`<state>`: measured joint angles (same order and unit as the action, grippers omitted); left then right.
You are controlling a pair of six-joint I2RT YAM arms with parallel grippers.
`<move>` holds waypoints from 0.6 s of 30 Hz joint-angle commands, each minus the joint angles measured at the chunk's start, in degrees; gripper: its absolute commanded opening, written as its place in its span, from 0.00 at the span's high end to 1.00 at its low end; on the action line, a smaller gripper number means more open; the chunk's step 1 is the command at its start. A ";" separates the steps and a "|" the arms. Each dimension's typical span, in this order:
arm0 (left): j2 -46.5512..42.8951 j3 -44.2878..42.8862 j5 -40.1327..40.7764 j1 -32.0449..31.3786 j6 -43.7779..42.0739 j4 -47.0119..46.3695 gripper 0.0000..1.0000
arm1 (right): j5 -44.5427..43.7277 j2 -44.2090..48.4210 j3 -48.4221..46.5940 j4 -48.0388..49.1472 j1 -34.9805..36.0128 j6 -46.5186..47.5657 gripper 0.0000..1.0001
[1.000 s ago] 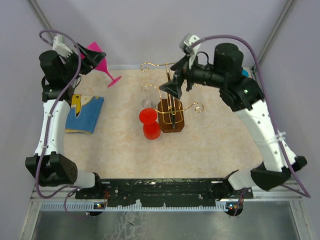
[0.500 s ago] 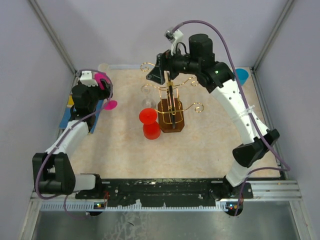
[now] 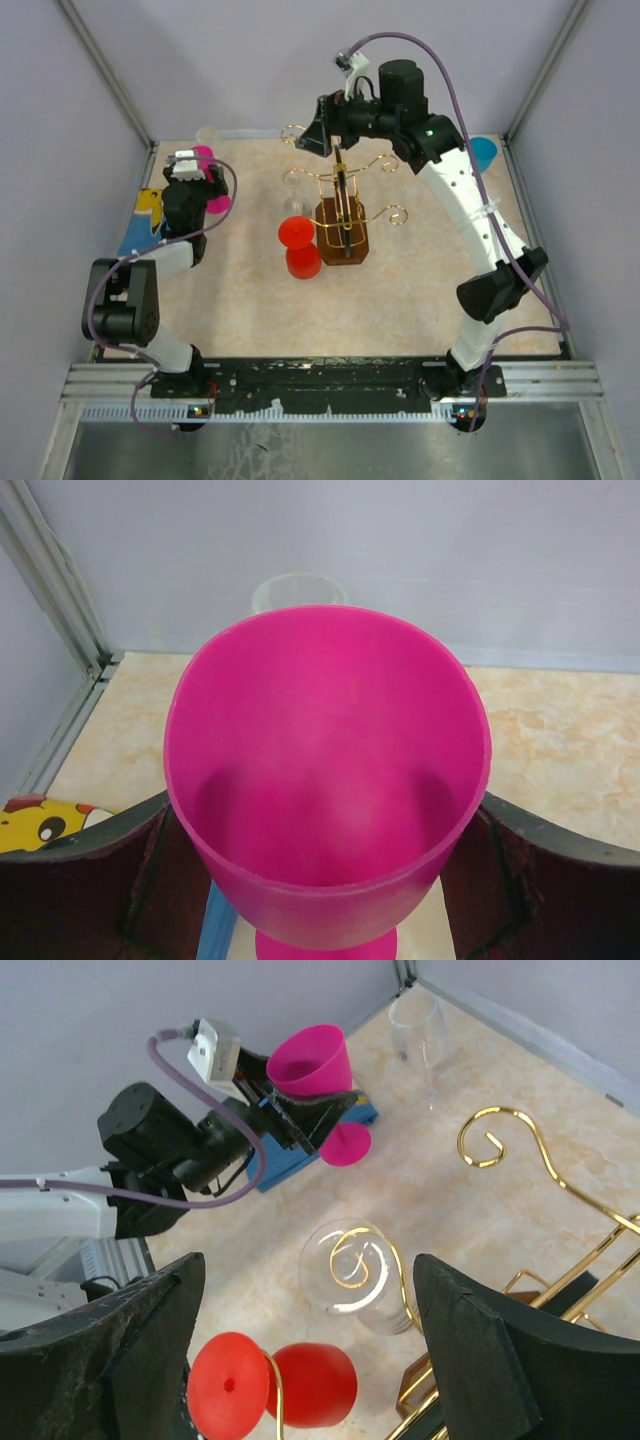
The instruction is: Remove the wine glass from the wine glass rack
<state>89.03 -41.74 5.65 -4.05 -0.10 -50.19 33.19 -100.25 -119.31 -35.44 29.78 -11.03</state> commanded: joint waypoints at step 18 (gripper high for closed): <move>10.01 3.83 4.60 -0.87 2.00 -15.64 0.21 | 4.08 -6.76 -10.56 -1.73 -0.70 -1.25 0.18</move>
<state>98.30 -37.58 9.15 -4.54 1.04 -62.04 35.68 -106.26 -125.86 -37.30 29.36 -12.67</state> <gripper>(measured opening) 0.814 0.823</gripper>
